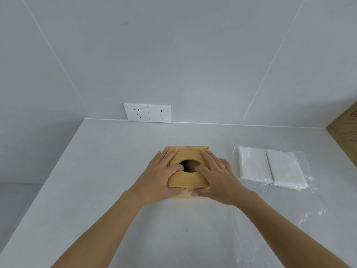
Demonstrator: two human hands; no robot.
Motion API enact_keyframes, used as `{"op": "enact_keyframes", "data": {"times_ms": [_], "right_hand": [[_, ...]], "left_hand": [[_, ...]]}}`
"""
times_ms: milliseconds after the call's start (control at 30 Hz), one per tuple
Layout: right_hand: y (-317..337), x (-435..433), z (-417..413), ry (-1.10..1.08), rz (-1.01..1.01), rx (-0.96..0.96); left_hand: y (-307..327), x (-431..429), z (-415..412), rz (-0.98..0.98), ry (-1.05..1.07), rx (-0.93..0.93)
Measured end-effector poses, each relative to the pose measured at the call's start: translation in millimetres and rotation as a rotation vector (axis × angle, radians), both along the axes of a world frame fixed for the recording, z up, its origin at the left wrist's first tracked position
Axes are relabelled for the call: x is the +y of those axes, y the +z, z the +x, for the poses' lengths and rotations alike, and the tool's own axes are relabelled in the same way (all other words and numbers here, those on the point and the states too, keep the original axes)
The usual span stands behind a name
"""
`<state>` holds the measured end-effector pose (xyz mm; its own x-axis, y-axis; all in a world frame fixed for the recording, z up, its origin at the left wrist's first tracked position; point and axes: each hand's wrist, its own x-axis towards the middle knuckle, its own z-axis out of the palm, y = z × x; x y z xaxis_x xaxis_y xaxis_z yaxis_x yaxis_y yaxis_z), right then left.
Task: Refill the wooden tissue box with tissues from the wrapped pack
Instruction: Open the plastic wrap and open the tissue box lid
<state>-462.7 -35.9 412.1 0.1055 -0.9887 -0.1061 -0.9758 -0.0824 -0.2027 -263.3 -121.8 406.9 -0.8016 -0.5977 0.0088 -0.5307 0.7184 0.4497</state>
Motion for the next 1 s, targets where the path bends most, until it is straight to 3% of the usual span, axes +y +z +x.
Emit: {"op": "enact_keyframes", "data": {"times_ms": [233, 467, 600, 700, 867, 1000], "right_hand": [[20.2, -12.0, -3.2, 0.062, 0.152, 0.088], [69.9, -38.3, -12.5, 0.058, 0.457, -0.012], [90.5, -50.4, -21.2, -0.005, 0.575, -0.139], [91.3, -47.7, -33.2, 0.029, 0.530, -0.244], [60.1, -19.6, -62.4, -0.067, 0.241, -0.759], [26.7, -10.2, -68.0, -0.125, 0.268, -0.767]], "left_hand": [[14.7, -7.1, -4.7, 0.082, -0.002, -0.151], [58.7, -28.0, -12.6, 0.398, 0.033, -0.285], [76.6, -39.9, -12.5, 0.577, 0.060, -0.267], [75.9, -39.4, 0.2, 0.518, 0.060, -0.116], [39.1, -16.4, 33.8, 0.366, 0.157, 0.384], [6.5, -14.3, 39.7, 0.479, 0.230, 0.468]]}}
